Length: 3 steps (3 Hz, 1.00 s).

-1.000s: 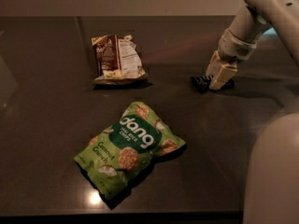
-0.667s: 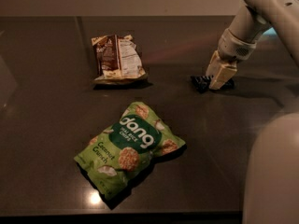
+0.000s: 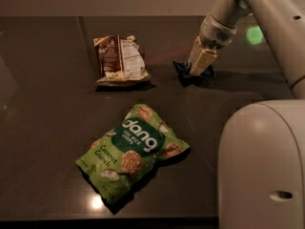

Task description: Move rxbar blueberry near brown chip bag

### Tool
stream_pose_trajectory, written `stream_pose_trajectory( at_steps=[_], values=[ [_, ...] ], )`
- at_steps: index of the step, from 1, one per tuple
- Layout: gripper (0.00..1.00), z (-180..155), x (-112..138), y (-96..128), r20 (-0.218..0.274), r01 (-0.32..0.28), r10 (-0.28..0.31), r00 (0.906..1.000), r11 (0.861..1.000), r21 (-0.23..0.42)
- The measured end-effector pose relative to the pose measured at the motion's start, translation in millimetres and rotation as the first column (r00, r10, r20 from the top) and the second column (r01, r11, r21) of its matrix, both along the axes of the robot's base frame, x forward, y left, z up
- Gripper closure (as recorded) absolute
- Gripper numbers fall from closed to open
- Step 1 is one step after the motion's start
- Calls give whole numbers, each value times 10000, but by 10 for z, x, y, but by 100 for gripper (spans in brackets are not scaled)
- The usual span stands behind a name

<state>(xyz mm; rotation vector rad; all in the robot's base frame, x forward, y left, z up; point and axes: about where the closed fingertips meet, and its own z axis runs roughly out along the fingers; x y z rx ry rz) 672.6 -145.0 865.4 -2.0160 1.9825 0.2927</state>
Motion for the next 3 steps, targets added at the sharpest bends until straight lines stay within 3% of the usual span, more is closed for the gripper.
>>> stream_pose_trajectory(
  at_steps=[2,3],
  values=[
    [100,79,272,578,59,-106,101,9999,9960,886],
    [84,65,321,714,-30,-105,109,9999,9942,1074]
  ],
)
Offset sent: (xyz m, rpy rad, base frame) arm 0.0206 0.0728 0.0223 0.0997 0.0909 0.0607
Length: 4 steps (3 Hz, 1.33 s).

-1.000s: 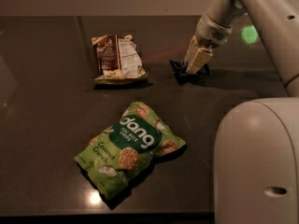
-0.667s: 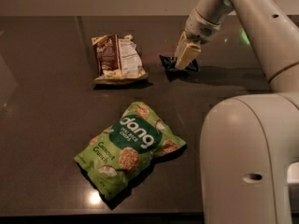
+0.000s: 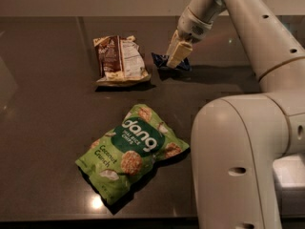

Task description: Move rxbar blueberry near brown chip bag

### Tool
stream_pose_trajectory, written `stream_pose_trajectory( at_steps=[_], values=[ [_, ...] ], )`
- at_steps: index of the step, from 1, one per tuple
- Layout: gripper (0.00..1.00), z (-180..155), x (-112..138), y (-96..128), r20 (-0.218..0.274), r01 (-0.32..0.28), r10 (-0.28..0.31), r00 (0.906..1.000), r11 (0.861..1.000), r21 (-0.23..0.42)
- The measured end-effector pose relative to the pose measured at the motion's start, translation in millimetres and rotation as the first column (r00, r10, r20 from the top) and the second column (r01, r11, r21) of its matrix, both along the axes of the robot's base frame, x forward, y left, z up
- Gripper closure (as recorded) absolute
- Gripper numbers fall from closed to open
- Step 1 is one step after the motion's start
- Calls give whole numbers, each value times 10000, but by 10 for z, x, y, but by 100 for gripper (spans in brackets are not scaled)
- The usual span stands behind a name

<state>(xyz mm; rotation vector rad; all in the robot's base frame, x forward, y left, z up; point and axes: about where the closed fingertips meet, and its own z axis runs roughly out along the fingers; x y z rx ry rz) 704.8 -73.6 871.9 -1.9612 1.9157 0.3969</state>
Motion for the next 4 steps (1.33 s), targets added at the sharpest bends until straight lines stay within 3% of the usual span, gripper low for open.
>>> stream_pose_trajectory(
  at_steps=[3,4],
  values=[
    [15,106,-55,106,-8,-168,168,9999,9994,288],
    [0,155,-113,118,12,-244,244,9997,9980,587]
  ],
)
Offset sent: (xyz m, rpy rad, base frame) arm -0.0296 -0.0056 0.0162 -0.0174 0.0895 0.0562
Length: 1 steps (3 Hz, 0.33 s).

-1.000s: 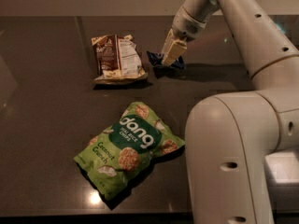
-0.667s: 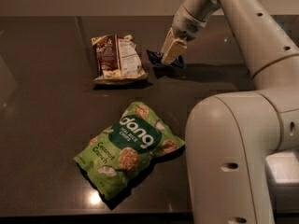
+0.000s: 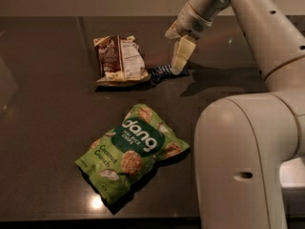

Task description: Move rxbar blueberry near brown chip bag

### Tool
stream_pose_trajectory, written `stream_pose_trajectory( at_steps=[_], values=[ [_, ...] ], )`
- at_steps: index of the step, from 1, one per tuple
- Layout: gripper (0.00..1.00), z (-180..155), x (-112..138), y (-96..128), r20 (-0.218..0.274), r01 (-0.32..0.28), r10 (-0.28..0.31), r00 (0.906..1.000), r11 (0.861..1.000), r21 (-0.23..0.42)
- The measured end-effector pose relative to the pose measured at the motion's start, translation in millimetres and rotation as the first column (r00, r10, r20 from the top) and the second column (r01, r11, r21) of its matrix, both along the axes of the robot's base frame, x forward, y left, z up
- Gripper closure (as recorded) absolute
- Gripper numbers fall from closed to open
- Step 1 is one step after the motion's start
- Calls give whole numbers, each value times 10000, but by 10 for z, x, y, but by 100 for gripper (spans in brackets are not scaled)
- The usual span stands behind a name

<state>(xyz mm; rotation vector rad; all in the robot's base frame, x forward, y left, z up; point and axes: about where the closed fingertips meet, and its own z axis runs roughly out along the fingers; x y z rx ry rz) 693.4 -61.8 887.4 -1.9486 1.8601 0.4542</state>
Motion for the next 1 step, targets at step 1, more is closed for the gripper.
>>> stream_pose_trajectory(
  at_steps=[1],
  values=[
    [0,0,0,0,1,0,0,10000,10000,0]
  ],
)
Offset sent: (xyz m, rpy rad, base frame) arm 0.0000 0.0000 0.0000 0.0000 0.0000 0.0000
